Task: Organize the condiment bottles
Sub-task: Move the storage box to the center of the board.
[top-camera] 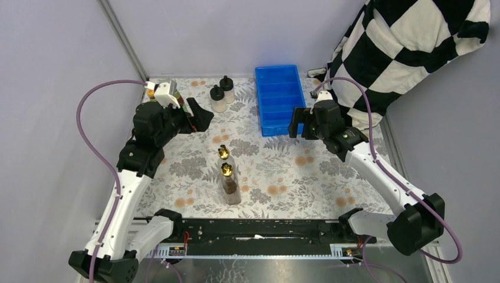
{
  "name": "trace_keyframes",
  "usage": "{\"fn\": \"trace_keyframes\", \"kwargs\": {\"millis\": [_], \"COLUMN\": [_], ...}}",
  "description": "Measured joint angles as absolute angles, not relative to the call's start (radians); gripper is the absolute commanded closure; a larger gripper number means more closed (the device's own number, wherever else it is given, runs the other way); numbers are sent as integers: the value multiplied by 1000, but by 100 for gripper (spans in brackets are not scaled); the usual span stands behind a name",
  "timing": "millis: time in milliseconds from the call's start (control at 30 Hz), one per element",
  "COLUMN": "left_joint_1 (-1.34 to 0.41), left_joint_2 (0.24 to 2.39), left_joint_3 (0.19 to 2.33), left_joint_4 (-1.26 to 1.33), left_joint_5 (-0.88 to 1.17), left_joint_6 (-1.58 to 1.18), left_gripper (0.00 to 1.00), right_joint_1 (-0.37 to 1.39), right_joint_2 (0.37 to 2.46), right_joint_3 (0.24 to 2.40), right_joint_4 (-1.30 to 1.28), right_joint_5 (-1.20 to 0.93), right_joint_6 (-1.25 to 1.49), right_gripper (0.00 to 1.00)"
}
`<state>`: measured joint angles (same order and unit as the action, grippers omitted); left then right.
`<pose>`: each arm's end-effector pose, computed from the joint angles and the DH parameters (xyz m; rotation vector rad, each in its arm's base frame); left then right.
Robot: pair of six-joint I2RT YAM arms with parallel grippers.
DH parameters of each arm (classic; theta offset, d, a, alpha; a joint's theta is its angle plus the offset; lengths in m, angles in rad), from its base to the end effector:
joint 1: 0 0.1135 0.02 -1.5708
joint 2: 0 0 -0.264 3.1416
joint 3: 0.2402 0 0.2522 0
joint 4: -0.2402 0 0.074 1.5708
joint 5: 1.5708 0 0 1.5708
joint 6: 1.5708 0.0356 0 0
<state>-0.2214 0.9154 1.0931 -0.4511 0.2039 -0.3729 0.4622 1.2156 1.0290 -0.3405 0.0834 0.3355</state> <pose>0.1881 -0.0497 0.3958 0.0031 1.8813 -0.5999 0.2471 0.1198 0.3195 -0.0834 2.1187 0.3919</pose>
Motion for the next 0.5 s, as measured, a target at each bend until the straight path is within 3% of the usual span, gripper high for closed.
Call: {"fn": "trace_keyframes", "kwargs": {"millis": [500], "left_joint_1": [-221], "left_joint_2": [1088], "left_joint_3": [1094], "left_joint_4": [-389], "left_joint_5": [232], "left_joint_6": [-376], "left_gripper": [1], "right_joint_1": [462], "right_joint_2": [1237], "right_joint_3": [1089], "right_joint_4": [-384], "right_joint_5": [71], "right_joint_6": [315], "right_gripper": [0]}}
